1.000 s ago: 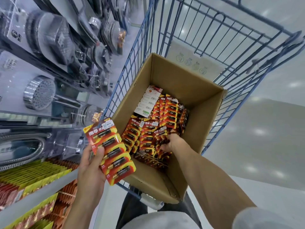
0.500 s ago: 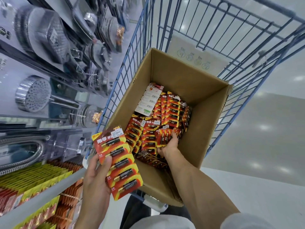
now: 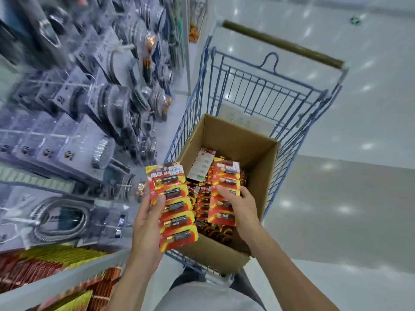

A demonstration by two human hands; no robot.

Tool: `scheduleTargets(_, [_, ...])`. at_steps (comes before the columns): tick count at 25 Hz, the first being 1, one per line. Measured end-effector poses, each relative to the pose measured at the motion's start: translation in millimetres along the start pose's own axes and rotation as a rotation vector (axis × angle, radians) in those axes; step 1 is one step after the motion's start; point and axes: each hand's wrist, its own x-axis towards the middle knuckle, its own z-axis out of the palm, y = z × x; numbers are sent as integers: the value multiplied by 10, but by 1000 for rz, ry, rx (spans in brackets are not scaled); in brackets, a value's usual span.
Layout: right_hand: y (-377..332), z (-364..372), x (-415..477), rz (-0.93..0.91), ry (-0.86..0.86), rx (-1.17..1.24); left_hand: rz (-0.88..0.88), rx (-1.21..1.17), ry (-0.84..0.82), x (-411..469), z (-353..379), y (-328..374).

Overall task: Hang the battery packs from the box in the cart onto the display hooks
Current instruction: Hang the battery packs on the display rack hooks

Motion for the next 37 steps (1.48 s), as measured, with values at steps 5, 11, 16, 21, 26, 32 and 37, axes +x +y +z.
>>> scheduleTargets(5, [-352, -119, -942, -282, -181, -84, 110, -69, -97, -404, -30, 276])
scheduleTargets(11, [-367, -254, -1462, -301, -464, -32, 280, -80, -2, -1164, -181, 232])
scheduleTargets(16, [-127, -270, -1864, -309, -724, -120, 427, -170, 219, -2070, -509, -108])
scheduleTargets(21, [273, -11, -2548, -275, -1002, -262, 558, -341, 492, -3044, -1027, -401])
scheduleTargets(26, [797, 285, -3421, -291, -1270, -464, 664, -504, 762, -4042, -1549, -734])
scheduleTargets(32, [1804, 452, -4423, -307, -1484, -636, 739, -626, 987, -5218, -2215, -1346])
scheduleTargets(37, [2837, 331, -5292, -204, -1596, -712, 758, -710, 1092, -6197, -2839, -1984])
